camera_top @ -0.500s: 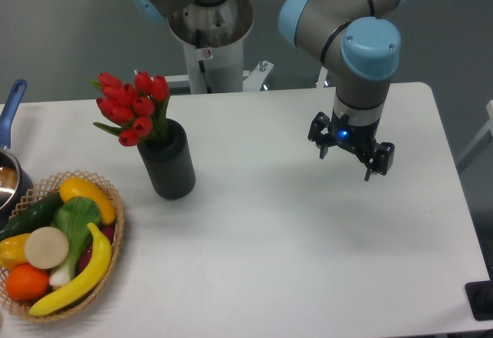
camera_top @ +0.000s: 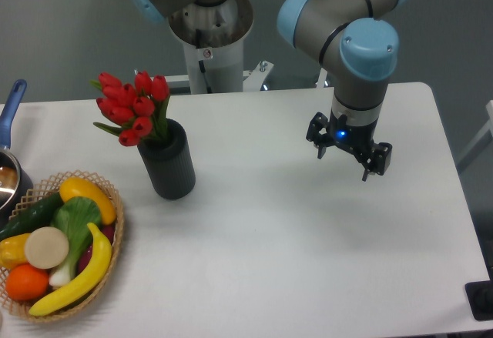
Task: Pick up the flowers from the vase
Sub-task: 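Move the open gripper toward the red tulips in the black vase, then lower the gripper around the tulip stems above the vase rim, then close the gripper on the tulip stems, then lift the tulip bunch straight up out of the black vase, then carry the held tulips away from the vase over the open table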
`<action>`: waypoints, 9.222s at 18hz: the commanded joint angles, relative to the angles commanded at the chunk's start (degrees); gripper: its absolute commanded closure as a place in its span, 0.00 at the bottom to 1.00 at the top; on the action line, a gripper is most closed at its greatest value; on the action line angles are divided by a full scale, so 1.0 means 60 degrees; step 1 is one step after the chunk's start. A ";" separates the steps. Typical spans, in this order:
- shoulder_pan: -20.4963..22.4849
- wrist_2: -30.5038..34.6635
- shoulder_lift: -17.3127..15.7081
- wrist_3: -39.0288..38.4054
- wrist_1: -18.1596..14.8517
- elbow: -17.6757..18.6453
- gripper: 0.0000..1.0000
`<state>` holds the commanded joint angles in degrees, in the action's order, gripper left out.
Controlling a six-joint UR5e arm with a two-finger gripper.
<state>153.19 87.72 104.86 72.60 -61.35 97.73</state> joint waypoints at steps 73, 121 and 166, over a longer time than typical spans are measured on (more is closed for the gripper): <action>-0.0879 -0.9872 -0.3868 0.1113 0.2696 0.6652 0.04; -0.0454 -1.1836 -0.3927 -0.5215 0.2667 0.3473 1.00; -0.0644 -0.0779 0.0408 -0.2534 0.1206 -0.1007 1.00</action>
<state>149.33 83.04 107.31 57.39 -54.12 91.68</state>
